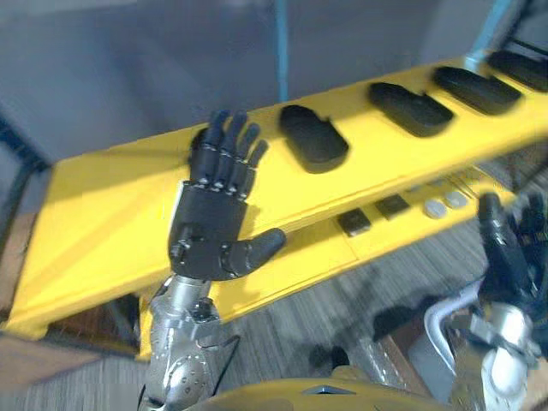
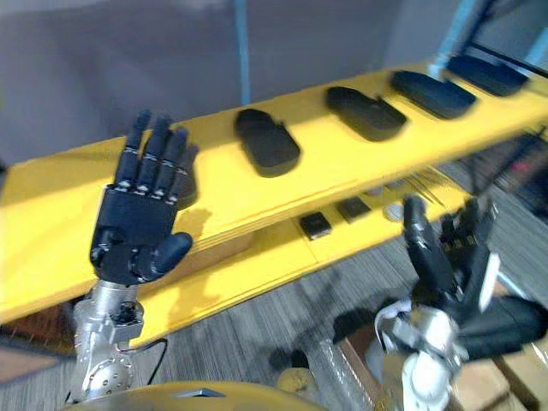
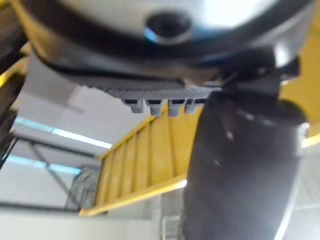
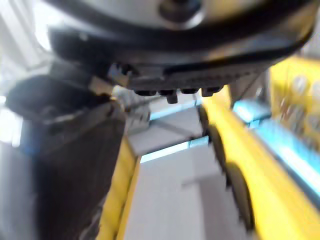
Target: Walk over and take three plastic housings, then place them on the shelf
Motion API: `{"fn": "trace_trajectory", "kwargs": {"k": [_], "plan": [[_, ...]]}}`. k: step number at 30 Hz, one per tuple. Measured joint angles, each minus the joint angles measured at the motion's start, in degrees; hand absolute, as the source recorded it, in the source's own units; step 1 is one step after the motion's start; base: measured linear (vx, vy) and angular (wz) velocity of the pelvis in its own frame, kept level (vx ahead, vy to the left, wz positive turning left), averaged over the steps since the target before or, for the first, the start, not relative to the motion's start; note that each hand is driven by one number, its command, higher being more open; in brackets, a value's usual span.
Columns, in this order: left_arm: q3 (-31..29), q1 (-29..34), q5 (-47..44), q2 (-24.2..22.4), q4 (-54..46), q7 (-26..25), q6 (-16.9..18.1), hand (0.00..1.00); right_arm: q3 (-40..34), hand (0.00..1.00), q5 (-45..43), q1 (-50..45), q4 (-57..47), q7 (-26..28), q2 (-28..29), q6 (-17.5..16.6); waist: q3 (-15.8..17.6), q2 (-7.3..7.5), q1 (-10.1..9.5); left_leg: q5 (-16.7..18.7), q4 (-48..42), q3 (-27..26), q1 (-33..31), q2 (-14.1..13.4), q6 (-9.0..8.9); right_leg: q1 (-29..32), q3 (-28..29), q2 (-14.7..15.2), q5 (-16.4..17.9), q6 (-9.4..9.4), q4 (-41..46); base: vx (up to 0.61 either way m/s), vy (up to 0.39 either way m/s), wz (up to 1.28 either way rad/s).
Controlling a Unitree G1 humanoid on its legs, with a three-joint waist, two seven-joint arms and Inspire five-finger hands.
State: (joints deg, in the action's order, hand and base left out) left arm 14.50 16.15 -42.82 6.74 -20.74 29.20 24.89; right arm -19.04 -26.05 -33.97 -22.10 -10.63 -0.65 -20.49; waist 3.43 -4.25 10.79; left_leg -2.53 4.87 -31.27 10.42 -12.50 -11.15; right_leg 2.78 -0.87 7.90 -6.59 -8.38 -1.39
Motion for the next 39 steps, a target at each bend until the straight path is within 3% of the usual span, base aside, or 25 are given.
{"fn": "trace_trajectory", "kwargs": {"k": [4, 8, 9, 11, 13, 14, 17, 19, 22, 23, 25, 26, 28, 31, 34, 36, 37, 38, 39], "plan": [[4.6, -4.6, 0.8, 0.4, 5.8, -4.4, -0.2, 1.00, -1.5, 1.00, -4.4, -5.4, 2.8, 1.0, 1.2, -0.8, 0.5, -0.54, 3.79, 1.6, -0.4, -6.7, 3.8, -0.9, -1.17, 0.3, 5.5, -2.4, -0.5, -0.16, -0.5, 0.02, -0.011, -0.86], [7.3, -7.4, 2.9, 0.3, 9.5, -13.0, -1.7, 1.00, 1.3, 1.00, -3.9, -6.8, 8.4, 3.3, 1.3, -3.5, 1.0, 0.00, 4.87, 5.0, -4.2, -9.4, 4.0, -2.1, -1.65, 1.2, 7.9, -3.3, -0.8, -0.31, -0.8, -0.05, -0.006, -0.54], [7.2, -7.1, 3.0, 0.2, 9.7, -15.4, -1.8, 1.00, 2.5, 1.00, -5.1, -6.2, 10.2, 4.4, 0.9, -3.5, 1.3, -0.01, 4.56, 6.3, -5.3, -7.4, 3.8, -2.0, -1.44, 1.2, 8.5, -3.7, -0.8, -0.23, -0.6, -0.05, 0.005, -0.48], [4.6, -4.8, 3.0, 0.2, 9.5, -20.1, -1.8, 1.00, 7.1, 1.00, -11.4, -2.9, 15.1, 7.8, -0.5, -3.3, 1.7, -0.21, 1.46, 14.2, -10.1, 7.7, 0.8, 0.9, 1.70, 2.1, 12.0, -5.3, -0.8, 1.45, -0.3, -0.07, 0.042, -0.84], [0.5, -1.8, 2.7, 0.1, 9.0, -21.9, -1.8, 1.00, 10.9, 1.00, -11.4, 0.5, 18.7, 8.5, -1.8, -3.2, 2.5, -0.97, -0.81, 17.5, -13.6, 15.9, -0.2, 2.6, 4.24, 2.3, 14.6, -6.8, -0.8, 1.78, -0.1, 0.00, 0.080, -0.82], [-2.3, 0.0, 2.3, 0.0, 9.0, -22.0, -1.9, 1.00, 13.2, 1.00, -11.4, 2.4, 20.4, 8.6, -2.3, -2.0, 3.0, -1.52, -1.32, 18.6, -15.9, 18.2, -1.4, 2.9, 5.92, 2.8, 15.1, -7.1, -1.1, 2.01, 0.7, 0.06, 0.084, -0.25], [-4.4, 0.8, 2.2, -0.3, 8.6, -20.4, -1.6, 1.00, 15.8, 1.00, -14.0, 6.0, 22.6, 7.6, -2.2, 0.6, 4.9, -2.16, -4.38, 19.1, -19.1, 21.4, -4.0, 3.7, 5.66, 6.7, 14.3, -7.0, 1.3, 1.88, 8.2, 0.05, 0.047, 0.18], [-4.3, 2.4, 1.5, -0.4, 6.1, -19.3, -1.4, 1.00, 17.2, 1.00, -15.5, 6.7, 22.5, 7.4, -1.2, 1.1, 6.2, -0.83, -5.00, 19.7, -20.8, 23.1, -3.9, 4.3, 5.35, 8.2, 13.9, -6.7, 3.7, 2.03, 13.7, -0.01, 0.025, 0.12], [-4.1, 3.9, -0.1, -0.3, 1.9, -16.0, -1.3, 1.00, 18.0, 1.00, -15.7, 6.2, 22.3, 7.0, 2.0, 0.6, 8.4, 1.43, -4.94, 22.4, -23.5, 23.2, -2.4, 5.1, 5.80, 8.1, 14.0, -6.8, 3.9, 1.85, 16.7, -0.11, 0.043, -0.38], [-4.1, 4.2, -2.5, -0.1, 1.4, -14.3, -1.3, 1.00, 18.0, 1.00, -17.6, 5.0, 22.1, 8.9, 3.3, -0.4, 9.1, 2.58, -5.56, 23.7, -25.7, 20.8, -2.2, 5.5, 6.36, 8.1, 13.8, -6.4, 3.3, 1.21, 15.9, -0.24, 0.057, -0.92], [-4.3, 4.9, -3.3, 0.0, 1.1, -14.8, -1.3, 1.00, 17.7, 1.00, -19.3, 3.5, 21.7, 11.3, 3.3, -1.5, 9.9, 3.01, -5.67, 24.7, -28.2, 17.5, -3.0, 5.3, 7.47, 6.6, 12.1, -4.9, 1.7, 1.82, 10.2, -0.31, 0.087, -0.98], [-5.2, 5.8, -2.6, -0.3, 0.6, -15.8, -1.3, 1.00, 17.5, 1.00, -21.3, 3.5, 21.7, 12.4, 2.9, -1.4, 10.4, 2.06, -6.43, 24.1, -27.6, 14.5, -3.1, 4.3, 8.31, 8.1, 5.1, -2.5, 4.3, 6.02, 10.1, -0.25, 0.089, -1.16], [-8.1, 6.4, -1.5, -0.7, 0.0, -16.8, -1.3, 1.00, 17.6, 1.00, -23.1, 4.1, 21.8, 13.5, 2.7, -1.4, 10.4, 2.13, -7.16, 23.5, -27.8, 10.9, -4.1, 3.1, 8.72, 12.1, -0.3, -0.1, 5.3, 7.23, 19.8, -0.18, 0.034, -0.96], [-10.9, 6.3, -2.2, -0.7, 0.0, -17.0, -1.3, 1.00, 19.7, 1.00, -22.3, 7.4, 24.4, 12.7, 2.5, -2.1, 10.3, 2.08, -7.75, 22.5, -28.3, 9.6, -5.0, 0.5, 8.02, 11.2, -2.6, 4.7, 9.2, 8.73, 33.7, -0.05, -0.056, -0.32], [-11.0, 6.2, -7.2, -0.6, 0.7, -16.1, -3.0, 1.00, 24.0, 1.00, -20.8, 12.3, 28.2, 9.3, 2.4, -2.2, 10.1, 2.29, -8.87, 21.3, -29.0, 8.1, -6.3, -2.2, 6.00, 9.1, -3.4, 11.5, 9.5, 9.00, 37.3, 0.00, -0.196, -0.40], [-10.1, 6.2, -10.0, -0.5, 1.7, -14.4, -4.7, 1.00, 25.6, 1.00, -17.7, 12.9, 29.6, 8.2, 2.7, -2.0, 9.8, 2.72, -9.31, 20.7, -30.1, 8.1, -7.2, -4.4, 4.63, 7.6, -3.9, 13.8, 9.2, 8.63, 36.3, 0.03, -0.345, -0.31], [-8.4, 6.2, -11.7, -0.3, 2.3, -13.8, -5.1, 1.00, 26.1, 1.00, -15.5, 12.4, 30.2, 7.7, 2.7, -2.0, 9.3, 3.45, -9.18, 20.1, -30.9, 8.5, -8.2, -5.8, 3.16, 6.6, -6.0, 14.5, 8.1, 6.83, 33.3, 0.05, -0.478, -0.19], [-6.6, 6.1, -13.0, 0.0, 2.8, -13.7, -5.3, 1.00, 26.1, 1.00, -14.6, 12.4, 30.7, 7.6, 2.6, -2.0, 8.7, 4.50, -9.11, 19.5, -31.0, 8.8, -8.4, -7.0, 1.61, 5.6, -8.4, 14.3, 9.1, 2.46, 30.6, 0.09, -0.598, -0.39], [-3.9, 5.9, -13.3, -0.4, 3.9, -13.9, -5.8, 1.00, 25.9, 1.00, -14.6, 12.4, 30.9, 7.4, 1.3, -1.3, 8.1, 4.37, -8.94, 18.5, -30.3, 9.7, -8.5, -8.6, 0.19, 4.0, -12.2, 12.5, 13.3, -2.96, 28.1, 0.09, -0.516, -0.50]]}}
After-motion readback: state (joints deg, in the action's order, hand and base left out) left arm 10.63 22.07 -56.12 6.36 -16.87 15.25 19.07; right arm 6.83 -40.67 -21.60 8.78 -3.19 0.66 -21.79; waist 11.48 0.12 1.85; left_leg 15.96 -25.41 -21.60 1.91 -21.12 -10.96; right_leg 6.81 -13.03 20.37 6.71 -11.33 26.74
